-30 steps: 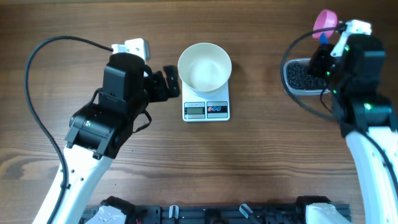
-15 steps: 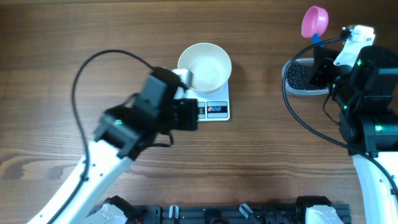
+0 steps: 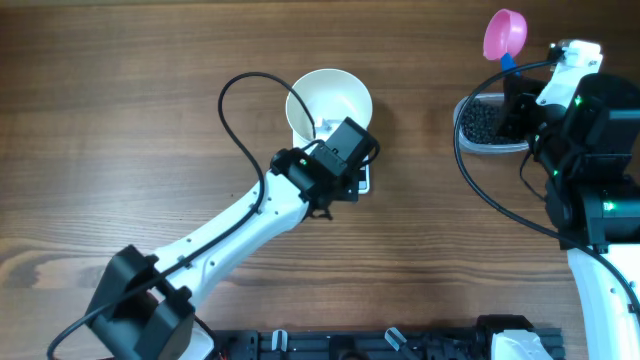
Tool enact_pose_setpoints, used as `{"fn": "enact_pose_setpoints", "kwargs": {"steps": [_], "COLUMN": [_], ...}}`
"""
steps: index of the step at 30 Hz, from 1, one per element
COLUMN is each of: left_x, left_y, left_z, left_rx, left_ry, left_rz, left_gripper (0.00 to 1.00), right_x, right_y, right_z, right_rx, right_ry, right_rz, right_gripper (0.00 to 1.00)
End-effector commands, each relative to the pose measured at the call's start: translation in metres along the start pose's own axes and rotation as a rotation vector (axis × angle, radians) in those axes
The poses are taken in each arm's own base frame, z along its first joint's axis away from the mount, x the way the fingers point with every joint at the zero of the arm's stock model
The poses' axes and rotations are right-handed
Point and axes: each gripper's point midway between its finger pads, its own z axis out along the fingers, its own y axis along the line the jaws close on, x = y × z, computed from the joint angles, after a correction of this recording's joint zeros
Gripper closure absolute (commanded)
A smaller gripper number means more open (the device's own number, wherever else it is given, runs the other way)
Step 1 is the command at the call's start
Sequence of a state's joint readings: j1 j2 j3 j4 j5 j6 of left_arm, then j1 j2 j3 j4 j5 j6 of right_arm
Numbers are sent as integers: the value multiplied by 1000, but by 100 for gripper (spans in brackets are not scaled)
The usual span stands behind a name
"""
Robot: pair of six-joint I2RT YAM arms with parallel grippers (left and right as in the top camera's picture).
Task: Scoop item into bowl and weigh 150g on scale
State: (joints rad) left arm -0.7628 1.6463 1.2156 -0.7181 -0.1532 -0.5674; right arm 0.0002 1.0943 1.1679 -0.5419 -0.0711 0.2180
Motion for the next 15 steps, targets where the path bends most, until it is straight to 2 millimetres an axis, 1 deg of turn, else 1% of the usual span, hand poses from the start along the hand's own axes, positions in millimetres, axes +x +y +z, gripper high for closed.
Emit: {"fn": "enact_pose_setpoints", "kwargs": {"steps": [1,3,5,7,9,15], "left_x": [-11,-8,0,4,8,8], "left_y": [6,7,9,10,6,3], "left_z": [17,30,43,50,55,74], "left_rx": [-22,-32,-56,-60,-42,-43], "left_ry": [-25,-8,24,45,63,62], "left_rz": [-38,-36,-30,-28,-27,-25], "left_gripper": [96,96,96,96,96,96], "right_x": [-8,-9,-11,-16,-21,-22], "right_y": [4,5,5,6,7,8], "right_z": [-6,-6,-6,-6,-7,-7], "right_rx": [-20,-20,-23,-27,-31,-32], "right_ry": [-24,-27,-37,-55,-75,-79], "right_rz": [-11,-11,-10,-10,-11,-12], "right_gripper": [96,96,96,96,96,96]}}
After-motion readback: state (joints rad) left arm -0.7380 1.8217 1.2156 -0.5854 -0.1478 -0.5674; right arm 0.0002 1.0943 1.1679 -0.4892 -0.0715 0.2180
